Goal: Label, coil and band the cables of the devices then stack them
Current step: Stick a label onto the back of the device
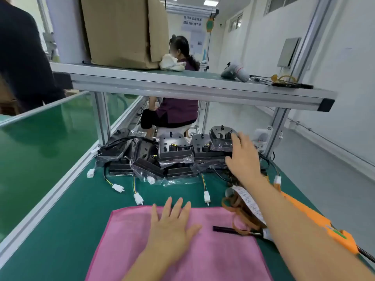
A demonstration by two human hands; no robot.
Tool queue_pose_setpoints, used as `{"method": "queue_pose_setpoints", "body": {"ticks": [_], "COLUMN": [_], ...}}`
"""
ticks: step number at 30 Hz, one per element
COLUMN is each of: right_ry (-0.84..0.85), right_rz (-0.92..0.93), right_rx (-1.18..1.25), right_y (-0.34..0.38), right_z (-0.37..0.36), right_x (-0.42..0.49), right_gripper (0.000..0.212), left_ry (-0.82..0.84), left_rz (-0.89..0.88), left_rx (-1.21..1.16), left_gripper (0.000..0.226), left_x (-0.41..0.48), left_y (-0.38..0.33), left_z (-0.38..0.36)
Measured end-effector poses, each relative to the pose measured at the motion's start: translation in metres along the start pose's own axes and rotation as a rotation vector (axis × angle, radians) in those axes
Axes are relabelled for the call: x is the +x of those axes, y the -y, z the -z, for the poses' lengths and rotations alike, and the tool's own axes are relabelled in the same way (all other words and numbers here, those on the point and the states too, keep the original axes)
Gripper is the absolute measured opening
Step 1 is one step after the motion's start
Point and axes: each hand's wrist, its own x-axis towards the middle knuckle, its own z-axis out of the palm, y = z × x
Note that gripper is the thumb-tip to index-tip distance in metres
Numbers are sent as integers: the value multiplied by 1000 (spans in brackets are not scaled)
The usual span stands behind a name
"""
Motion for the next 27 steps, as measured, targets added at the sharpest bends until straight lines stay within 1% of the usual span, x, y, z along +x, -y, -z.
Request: {"method": "queue_pose_setpoints", "body": {"ticks": [3, 6, 8, 11, 13, 15, 16, 18, 19, 22, 23, 25, 26, 27], "right_ry": [60, 152, 180, 117, 93, 53, 31, -27, -73, -238, -281, -307, -289, -251], "right_rz": [-6, 39, 59, 81, 100, 115, 120, 135, 152, 230, 251, 287, 308, 327], "right_rx": [-201, -269, -269, -258, -248, -212, -187, -134, -115, -46, 11, 125, 147, 145], "right_y": [-12, -17, -18, -22, -23, -21, -19, -10, -4, 17, 26, 45, 54, 63], "right_z": [-1, -6, -10, -13, -13, -6, 0, 17, 26, 53, 60, 70, 70, 66], "right_x": [35, 55, 60, 65, 63, 63, 62, 57, 53, 28, 15, -19, -37, -56], "right_gripper": [87, 96, 91, 73, 70, 71, 72, 71, 69, 68, 69, 68, 67, 68], "left_ry": [-62, -97, -130, -176, -227, -291, -317, -347, -322, -172, -131, -122, -124, -108], "left_rz": [-21, -32, -41, -42, -50, -61, -57, -11, 33, 131, 127, 79, 61, 40], "left_rx": [18, 21, 23, -24, -52, -147, -254, -580, -762, -1304, -1465, -1724, -1804, -1838], "left_gripper": [68, 66, 65, 61, 58, 55, 53, 47, 43, 35, 38, 61, 69, 70], "left_x": [11, 16, 17, 17, 16, 18, 20, 26, 28, 32, 31, 25, 21, 16], "left_y": [-1, 1, 4, 6, 6, 7, 5, 1, -1, -9, -11, -11, -9, -6], "left_z": [-9, -19, -23, -22, -17, -11, -5, 13, 26, 69, 81, 103, 111, 117]}}
